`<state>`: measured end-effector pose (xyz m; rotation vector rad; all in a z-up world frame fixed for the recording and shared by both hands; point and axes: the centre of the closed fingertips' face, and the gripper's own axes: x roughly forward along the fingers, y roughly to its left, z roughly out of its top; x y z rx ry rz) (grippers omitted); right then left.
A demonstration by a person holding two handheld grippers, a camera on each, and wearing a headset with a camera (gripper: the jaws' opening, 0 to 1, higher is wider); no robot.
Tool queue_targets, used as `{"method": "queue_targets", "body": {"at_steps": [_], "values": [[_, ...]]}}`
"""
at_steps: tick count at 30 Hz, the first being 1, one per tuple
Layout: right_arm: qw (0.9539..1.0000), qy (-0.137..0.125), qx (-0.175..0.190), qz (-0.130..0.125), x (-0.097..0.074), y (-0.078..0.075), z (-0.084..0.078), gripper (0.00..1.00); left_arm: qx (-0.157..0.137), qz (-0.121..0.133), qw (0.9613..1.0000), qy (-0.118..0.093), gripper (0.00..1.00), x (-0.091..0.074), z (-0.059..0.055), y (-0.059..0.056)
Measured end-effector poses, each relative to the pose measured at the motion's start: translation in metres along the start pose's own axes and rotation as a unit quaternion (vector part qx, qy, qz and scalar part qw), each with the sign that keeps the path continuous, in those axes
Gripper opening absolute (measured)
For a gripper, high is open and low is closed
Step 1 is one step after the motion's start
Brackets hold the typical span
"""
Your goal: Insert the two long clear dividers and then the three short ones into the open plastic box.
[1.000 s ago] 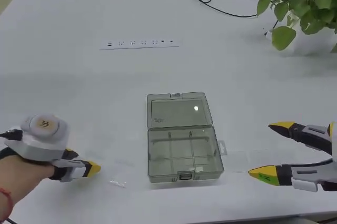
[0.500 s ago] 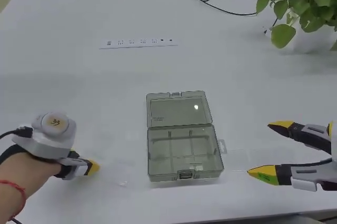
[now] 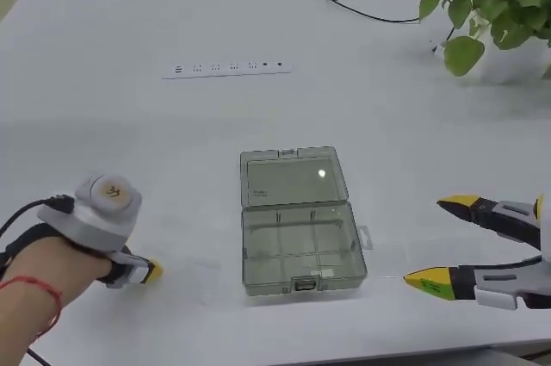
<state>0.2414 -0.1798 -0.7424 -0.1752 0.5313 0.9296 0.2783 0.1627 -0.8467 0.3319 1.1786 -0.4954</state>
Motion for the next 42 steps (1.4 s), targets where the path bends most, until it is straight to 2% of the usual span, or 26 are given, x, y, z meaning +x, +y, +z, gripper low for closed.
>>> {"method": "queue_targets", "body": {"at_steps": [12,23,30,34,42], "values": [[1.0000,0.001,0.003,-0.001,-0.001,0.001,-0.003,0.79,-0.008,-0.009,0.9998,0.014,0.31,-0.001,-0.001,0.001],[1.0000,0.003,0.003,0.001,-0.001,0.004,-0.005,0.78,-0.015,-0.020,0.9996,0.012,0.31,-0.002,-0.002,-0.001],[1.0000,0.005,0.000,0.003,0.001,0.005,-0.004,0.78,-0.031,-0.027,0.9992,0.000,0.30,-0.005,-0.004,-0.003],[1.0000,0.005,-0.002,0.004,0.001,0.006,-0.002,0.78,-0.050,-0.031,0.9982,-0.012,0.30,-0.007,-0.005,-0.005],[1.0000,0.001,-0.002,0.006,0.004,0.009,0.003,0.77,-0.097,-0.052,0.9927,-0.050,0.30,-0.018,0.004,-0.013]]}}
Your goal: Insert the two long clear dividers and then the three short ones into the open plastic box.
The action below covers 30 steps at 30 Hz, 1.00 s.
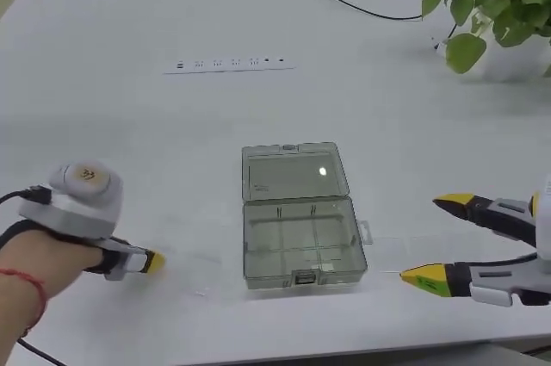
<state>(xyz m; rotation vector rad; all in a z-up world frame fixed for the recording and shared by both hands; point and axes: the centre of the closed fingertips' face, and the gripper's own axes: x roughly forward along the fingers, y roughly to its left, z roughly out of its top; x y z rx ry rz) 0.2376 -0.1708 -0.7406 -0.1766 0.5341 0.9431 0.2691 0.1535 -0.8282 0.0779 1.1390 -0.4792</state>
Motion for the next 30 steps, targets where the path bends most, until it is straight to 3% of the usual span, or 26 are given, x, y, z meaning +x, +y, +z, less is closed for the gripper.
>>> {"method": "queue_targets", "body": {"at_steps": [11,18,24,26,30], "values": [[0.9999,-0.009,0.005,0.008,0.008,0.009,0.010,0.76,-0.041,-0.036,0.9968,-0.057,0.30,-0.016,0.019,-0.023],[0.9998,-0.014,0.001,0.014,0.013,0.015,0.020,0.75,-0.040,-0.056,0.9941,-0.085,0.30,-0.027,0.031,-0.039],[0.9993,-0.034,0.006,0.017,0.014,0.019,0.038,0.73,-0.048,-0.080,0.9893,-0.112,0.30,-0.036,0.042,-0.056],[0.9990,-0.040,0.011,0.018,0.015,0.021,0.045,0.72,-0.053,-0.096,0.9853,-0.130,0.30,-0.040,0.049,-0.066],[0.9975,-0.064,0.021,0.022,0.016,0.027,0.065,0.70,-0.051,-0.113,0.9811,-0.149,0.30,-0.049,0.057,-0.083]]}}
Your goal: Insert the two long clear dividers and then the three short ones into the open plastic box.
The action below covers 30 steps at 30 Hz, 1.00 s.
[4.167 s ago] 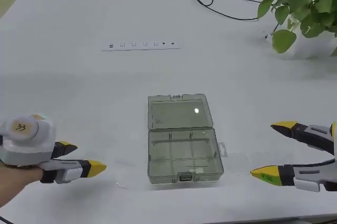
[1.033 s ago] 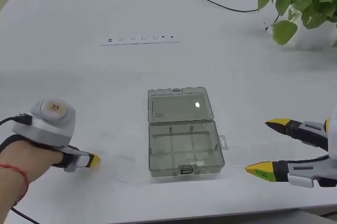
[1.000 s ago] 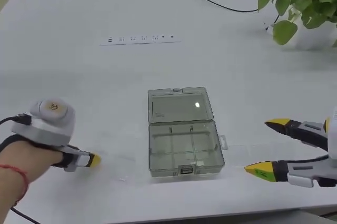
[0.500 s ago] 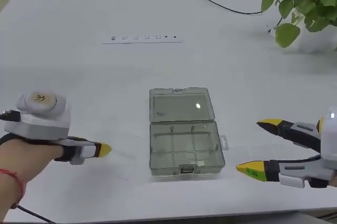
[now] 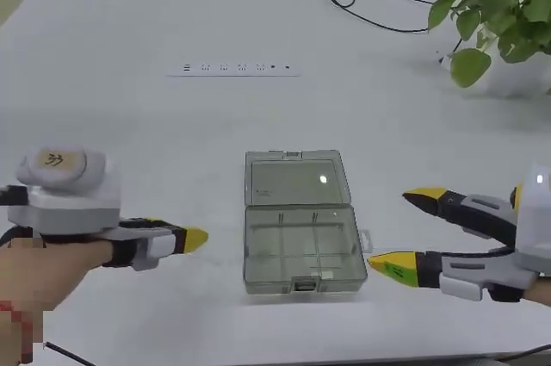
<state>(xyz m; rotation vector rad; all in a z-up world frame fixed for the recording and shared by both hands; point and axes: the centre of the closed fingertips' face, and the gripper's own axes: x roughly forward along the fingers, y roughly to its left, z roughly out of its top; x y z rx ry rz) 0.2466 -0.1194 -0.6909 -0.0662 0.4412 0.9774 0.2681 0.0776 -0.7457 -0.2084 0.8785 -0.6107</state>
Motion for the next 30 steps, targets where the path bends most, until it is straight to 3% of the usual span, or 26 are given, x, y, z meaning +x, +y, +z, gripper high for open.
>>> {"method": "queue_targets", "body": {"at_steps": [4,13,22,30], "values": [[0.9997,-0.017,0.016,0.002,0.005,0.006,0.017,0.67,0.002,-0.027,0.9993,-0.028,0.30,0.000,0.012,-0.026],[0.9987,-0.036,0.035,0.008,0.013,0.020,0.041,0.61,0.010,-0.065,0.9962,-0.056,0.30,0.003,0.022,-0.064],[0.9984,-0.027,0.050,0.004,0.018,0.024,0.045,0.53,0.020,-0.089,0.9932,-0.072,0.30,0.007,0.027,-0.090],[0.9951,-0.031,0.094,-0.011,0.025,0.028,0.048,0.40,0.039,-0.105,0.9900,-0.086,0.30,0.012,0.030,-0.110]]}}
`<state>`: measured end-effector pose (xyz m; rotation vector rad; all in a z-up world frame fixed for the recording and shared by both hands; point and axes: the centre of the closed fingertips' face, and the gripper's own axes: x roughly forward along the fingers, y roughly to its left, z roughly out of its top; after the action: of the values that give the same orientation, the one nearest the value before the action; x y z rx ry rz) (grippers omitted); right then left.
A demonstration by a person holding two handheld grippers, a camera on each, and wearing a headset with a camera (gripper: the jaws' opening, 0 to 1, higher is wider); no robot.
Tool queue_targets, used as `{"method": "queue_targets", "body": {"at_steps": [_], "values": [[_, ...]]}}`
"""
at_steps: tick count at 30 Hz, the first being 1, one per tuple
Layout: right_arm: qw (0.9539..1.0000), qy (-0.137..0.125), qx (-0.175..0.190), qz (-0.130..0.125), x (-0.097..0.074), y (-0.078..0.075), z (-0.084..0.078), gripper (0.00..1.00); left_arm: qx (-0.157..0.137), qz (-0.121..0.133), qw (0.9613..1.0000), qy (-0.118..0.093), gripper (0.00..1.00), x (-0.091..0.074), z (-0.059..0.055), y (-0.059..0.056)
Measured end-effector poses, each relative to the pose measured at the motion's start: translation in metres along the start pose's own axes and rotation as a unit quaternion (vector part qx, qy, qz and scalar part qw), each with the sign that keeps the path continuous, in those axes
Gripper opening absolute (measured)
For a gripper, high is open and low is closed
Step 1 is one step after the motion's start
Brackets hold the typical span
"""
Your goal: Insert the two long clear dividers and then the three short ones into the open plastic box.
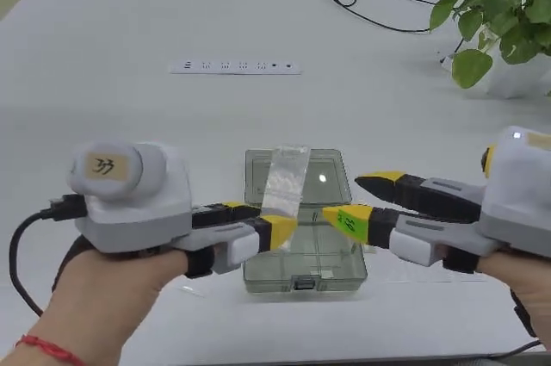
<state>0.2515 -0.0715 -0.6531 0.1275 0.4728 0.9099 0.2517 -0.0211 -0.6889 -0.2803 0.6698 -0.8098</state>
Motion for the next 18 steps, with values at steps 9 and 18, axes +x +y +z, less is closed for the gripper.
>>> {"method": "queue_targets", "body": {"at_steps": [9,18], "values": [[0.9986,0.005,0.051,-0.014,0.010,0.006,-0.006,0.25,0.026,-0.015,0.9995,-0.008,0.30,0.007,0.001,-0.018],[0.9967,0.014,0.074,-0.029,0.014,0.005,-0.010,0.17,0.031,-0.019,0.9993,-0.006,0.30,0.011,-0.002,-0.022]]}}
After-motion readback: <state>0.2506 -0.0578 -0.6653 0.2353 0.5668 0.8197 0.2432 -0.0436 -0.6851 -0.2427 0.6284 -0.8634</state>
